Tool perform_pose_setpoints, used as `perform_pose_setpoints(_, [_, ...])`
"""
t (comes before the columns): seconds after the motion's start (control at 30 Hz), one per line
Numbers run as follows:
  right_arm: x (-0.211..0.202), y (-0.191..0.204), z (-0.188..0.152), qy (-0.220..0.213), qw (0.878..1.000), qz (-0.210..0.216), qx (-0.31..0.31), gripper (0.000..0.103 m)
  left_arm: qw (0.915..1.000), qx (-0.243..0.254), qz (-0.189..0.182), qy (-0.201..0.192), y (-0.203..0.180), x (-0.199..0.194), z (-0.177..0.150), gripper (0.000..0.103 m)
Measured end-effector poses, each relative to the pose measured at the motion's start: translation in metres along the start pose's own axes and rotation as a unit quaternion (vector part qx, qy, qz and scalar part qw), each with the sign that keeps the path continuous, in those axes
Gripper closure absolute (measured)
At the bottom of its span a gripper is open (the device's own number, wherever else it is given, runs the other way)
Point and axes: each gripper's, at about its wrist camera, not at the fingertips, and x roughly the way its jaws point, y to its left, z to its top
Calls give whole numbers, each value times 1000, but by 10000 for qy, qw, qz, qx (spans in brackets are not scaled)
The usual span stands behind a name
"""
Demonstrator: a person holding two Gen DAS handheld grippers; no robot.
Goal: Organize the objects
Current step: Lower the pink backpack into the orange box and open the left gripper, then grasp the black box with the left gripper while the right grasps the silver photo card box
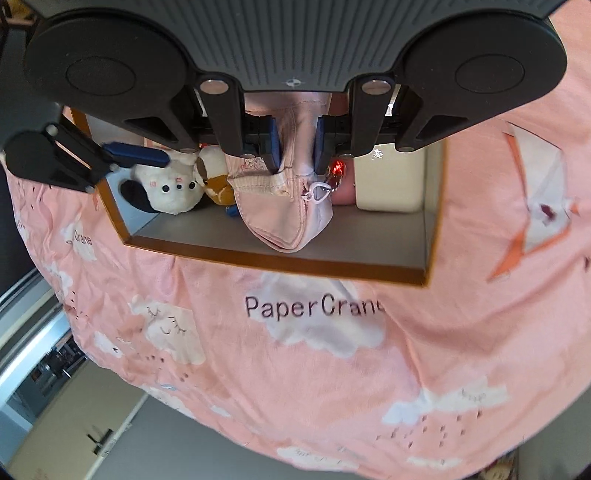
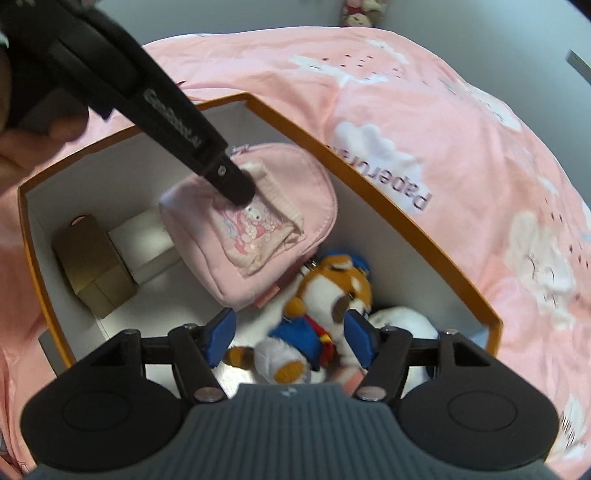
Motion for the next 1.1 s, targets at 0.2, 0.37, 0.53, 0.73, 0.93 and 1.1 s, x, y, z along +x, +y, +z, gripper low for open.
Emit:
perform_pose_setpoints(0.2, [16,0,1,-53,9997,28,239,36,9995,-157,177,227,3,22,-2,82])
perform_pose_setpoints(0.37, [31,-4,9,-82,9993,89,359,36,9969,211,697,310,-9,31,-5,74])
perform_pose_setpoints(0.53, [32,-7,6,-40,9983,138,557,36,9896,673,1240,289,-23,39,-8,62])
perform_pose_setpoints(0.73, [10,-10,3,-309,9954,99,905,36,9852,977,1381,-278,-34,7,-15,62])
perform_pose_setpoints(0.93, [-39,-4,-10,-1004,9835,94,1504,31,9837,1223,655,-1144,-60,-71,-45,62])
perform_pose_setpoints(1.1, [-80,12,-34,-1460,9705,49,1918,26,9760,1514,483,-1492,-82,-115,-89,62])
